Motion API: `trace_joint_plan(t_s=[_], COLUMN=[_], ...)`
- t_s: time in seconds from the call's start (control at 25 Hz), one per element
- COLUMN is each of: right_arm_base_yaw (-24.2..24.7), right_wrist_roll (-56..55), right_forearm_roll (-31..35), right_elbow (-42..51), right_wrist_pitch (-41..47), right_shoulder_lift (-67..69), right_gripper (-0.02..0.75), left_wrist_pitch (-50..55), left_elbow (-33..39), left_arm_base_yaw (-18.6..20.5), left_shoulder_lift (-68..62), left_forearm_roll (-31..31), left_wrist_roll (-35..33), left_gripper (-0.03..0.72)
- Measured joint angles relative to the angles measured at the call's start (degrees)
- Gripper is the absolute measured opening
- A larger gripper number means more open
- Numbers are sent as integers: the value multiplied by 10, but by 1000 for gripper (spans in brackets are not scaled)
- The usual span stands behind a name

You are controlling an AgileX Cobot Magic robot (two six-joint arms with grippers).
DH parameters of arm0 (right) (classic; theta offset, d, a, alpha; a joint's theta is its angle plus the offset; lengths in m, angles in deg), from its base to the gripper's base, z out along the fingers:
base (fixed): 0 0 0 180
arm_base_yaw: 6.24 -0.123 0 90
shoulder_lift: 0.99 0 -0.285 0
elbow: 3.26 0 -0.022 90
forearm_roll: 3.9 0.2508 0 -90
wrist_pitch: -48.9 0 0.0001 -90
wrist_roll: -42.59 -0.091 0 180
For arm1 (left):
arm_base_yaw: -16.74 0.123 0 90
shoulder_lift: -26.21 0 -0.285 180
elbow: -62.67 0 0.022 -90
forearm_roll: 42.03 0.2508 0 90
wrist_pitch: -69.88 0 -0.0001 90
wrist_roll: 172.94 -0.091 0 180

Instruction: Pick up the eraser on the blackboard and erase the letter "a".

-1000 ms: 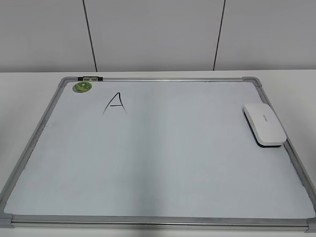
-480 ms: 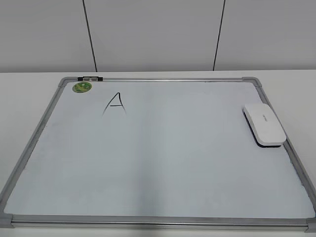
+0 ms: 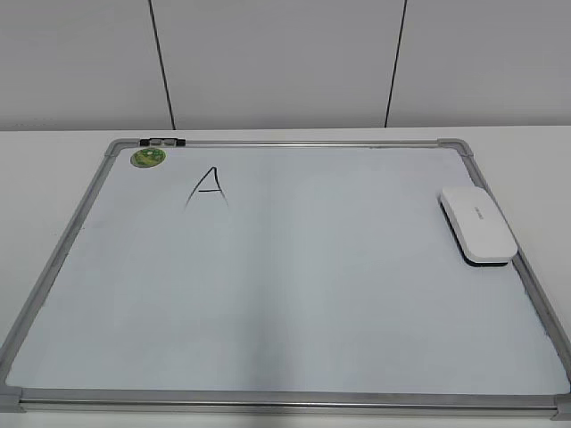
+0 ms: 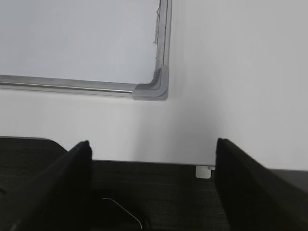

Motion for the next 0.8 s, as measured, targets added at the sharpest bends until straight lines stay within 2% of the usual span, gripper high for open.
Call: trace_joint_plan(t_s=[0.32, 0.8], right_arm_base_yaw=[0, 0], right_wrist_roll=[-2, -3], right_forearm_roll=[0, 0], right_elbow=[24, 25], right_wrist_pitch=[-61, -70], right_shoulder_lift=[0, 0], right_gripper=[587, 587], left_wrist_pitch=[-6, -8], left_elbow=[4, 4], left_arm_base_yaw=[0, 0], left_shoulder_lift=[0, 0], left_forearm_roll=[6, 15], left_wrist_roll=[0, 0], left_gripper=[459, 459])
